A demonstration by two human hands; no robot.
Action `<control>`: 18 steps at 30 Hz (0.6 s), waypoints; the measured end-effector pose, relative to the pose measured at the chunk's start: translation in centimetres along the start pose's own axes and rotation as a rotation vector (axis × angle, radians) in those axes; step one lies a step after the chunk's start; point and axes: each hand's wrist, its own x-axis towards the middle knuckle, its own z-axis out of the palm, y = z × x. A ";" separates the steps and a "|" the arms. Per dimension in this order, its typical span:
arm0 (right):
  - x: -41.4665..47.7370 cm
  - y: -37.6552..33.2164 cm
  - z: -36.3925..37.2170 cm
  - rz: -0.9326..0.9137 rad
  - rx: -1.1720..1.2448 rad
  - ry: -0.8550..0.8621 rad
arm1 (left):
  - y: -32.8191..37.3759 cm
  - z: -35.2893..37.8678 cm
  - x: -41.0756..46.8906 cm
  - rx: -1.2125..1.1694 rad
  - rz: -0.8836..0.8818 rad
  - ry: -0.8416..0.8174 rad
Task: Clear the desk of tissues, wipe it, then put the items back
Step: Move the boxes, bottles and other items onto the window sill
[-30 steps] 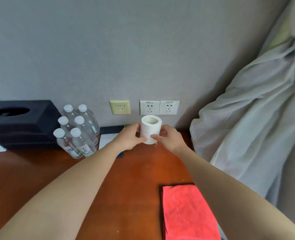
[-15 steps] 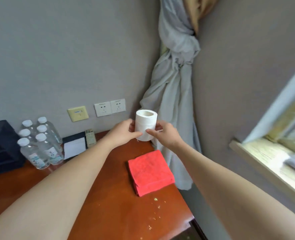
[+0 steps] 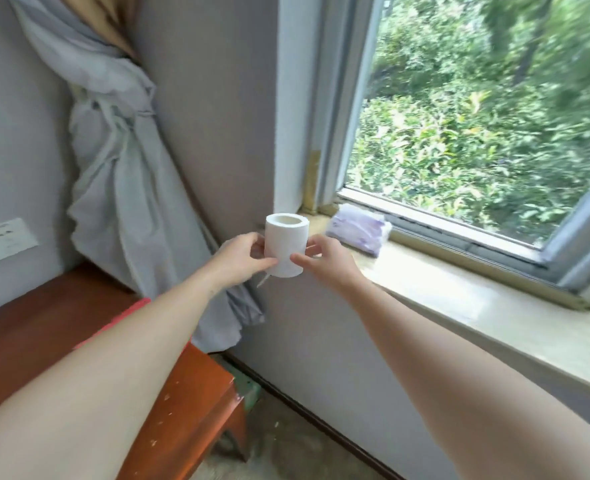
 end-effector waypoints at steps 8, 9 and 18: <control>0.9 9.1 -8.9 0.127 -0.031 0.133 | 8.1 9.5 7.4 0.030 0.144 -0.134; 1.3 10.1 -10.0 0.137 -0.038 0.145 | 9.1 10.7 8.4 0.020 0.151 -0.140; 5.9 18.4 -15.1 0.226 -0.081 0.169 | 11.9 19.7 15.6 -0.103 0.101 -0.232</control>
